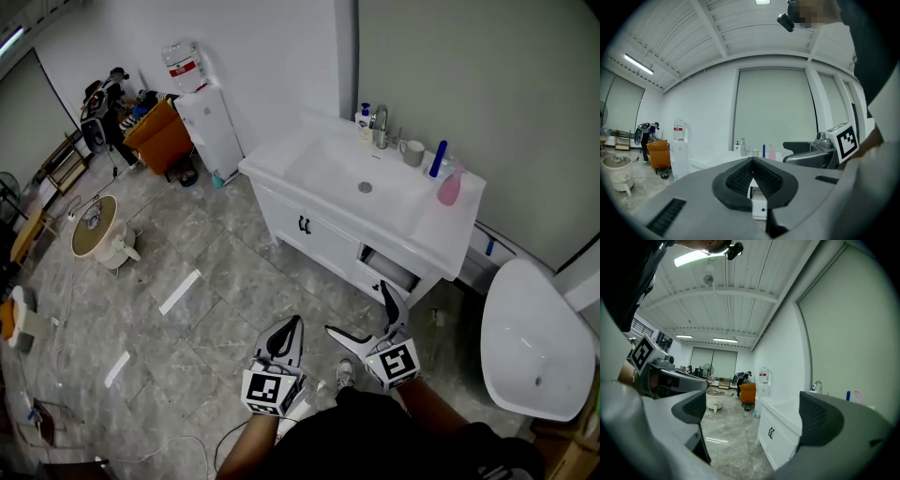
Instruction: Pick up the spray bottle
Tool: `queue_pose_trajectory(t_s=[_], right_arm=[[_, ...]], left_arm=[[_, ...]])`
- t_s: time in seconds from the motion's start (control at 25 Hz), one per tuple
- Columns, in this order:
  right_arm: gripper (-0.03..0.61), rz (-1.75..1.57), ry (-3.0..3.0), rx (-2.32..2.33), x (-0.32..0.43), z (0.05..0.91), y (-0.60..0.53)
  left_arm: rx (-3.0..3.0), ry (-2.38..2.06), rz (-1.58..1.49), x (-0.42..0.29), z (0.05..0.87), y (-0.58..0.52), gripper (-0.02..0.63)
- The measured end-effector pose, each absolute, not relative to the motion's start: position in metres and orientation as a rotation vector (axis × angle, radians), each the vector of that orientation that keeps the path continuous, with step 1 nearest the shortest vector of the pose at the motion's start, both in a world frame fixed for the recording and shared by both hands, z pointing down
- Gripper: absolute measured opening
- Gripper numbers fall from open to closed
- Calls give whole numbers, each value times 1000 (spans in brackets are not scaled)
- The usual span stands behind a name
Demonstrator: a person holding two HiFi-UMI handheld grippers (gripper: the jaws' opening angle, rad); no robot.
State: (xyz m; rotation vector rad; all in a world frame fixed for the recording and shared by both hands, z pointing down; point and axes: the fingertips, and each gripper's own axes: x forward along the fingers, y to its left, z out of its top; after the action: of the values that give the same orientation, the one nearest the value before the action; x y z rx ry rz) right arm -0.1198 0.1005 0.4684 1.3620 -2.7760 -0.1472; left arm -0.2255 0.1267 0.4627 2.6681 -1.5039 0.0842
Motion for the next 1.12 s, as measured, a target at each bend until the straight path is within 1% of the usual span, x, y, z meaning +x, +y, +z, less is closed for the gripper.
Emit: queue_pose_trajectory(t_s=[0.48,1.12], right_arm=[[591,-138,-2769,1405,-70,474,18],[591,-74,-2722,1457,-24,478,-37]], left_arm=[[2695,-1442,133,-173,469,41,-3],[2714,-1347,164,-123,483,-15,-4]])
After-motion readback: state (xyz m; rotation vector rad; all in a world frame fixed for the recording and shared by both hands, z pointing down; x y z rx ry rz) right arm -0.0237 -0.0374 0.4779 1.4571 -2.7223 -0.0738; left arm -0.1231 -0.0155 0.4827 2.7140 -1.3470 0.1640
